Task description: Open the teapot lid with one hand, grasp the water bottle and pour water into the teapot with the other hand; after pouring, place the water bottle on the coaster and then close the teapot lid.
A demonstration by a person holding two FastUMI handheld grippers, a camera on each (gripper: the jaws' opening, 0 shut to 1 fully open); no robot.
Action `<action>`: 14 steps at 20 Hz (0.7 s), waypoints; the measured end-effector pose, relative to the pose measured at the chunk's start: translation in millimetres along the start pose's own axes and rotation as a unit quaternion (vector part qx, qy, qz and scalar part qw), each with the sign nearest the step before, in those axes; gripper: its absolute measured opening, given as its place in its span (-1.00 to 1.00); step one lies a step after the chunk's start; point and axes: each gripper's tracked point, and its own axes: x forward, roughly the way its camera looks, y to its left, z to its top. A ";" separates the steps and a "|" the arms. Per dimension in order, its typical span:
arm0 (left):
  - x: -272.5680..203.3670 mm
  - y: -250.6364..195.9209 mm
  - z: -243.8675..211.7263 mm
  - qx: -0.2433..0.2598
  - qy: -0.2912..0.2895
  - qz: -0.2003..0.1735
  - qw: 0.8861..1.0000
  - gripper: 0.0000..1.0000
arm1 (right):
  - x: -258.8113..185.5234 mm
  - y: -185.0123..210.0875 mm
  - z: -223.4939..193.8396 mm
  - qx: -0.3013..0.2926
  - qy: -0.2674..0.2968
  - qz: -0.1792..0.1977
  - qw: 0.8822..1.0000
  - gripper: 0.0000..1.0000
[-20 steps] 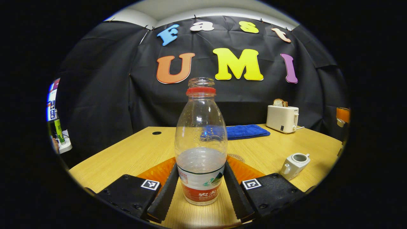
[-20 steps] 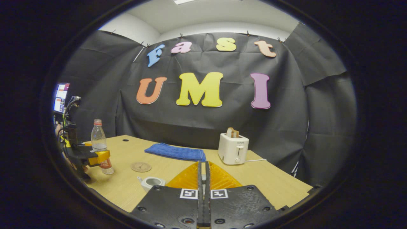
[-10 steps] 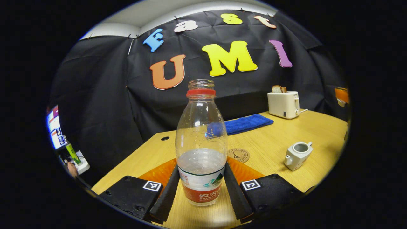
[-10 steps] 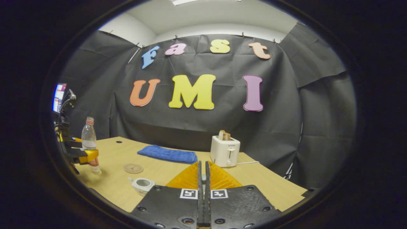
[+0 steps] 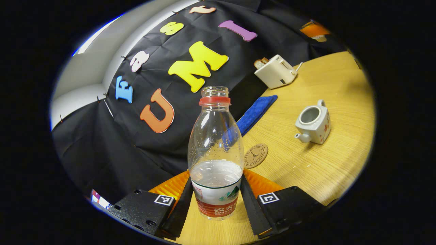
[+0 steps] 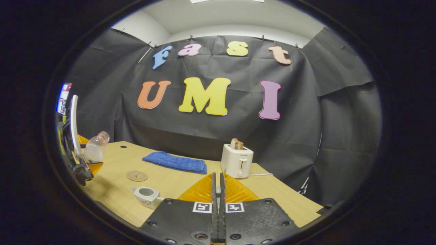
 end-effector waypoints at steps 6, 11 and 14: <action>1.0 -15.1 10.1 0.177 0.025 -0.015 0.984 0.50 | 2.8 -4.2 -2.0 -0.021 0.001 -0.004 1.000 -1.00; -2.4 -19.4 18.9 0.251 0.032 -0.025 0.967 0.50 | 1.6 -6.3 1.9 -0.012 -0.005 -0.001 1.000 -0.99; -1.7 -28.8 20.1 0.325 0.038 -0.045 0.944 0.50 | 2.3 -15.5 2.4 -0.008 -0.004 -0.006 1.000 -1.00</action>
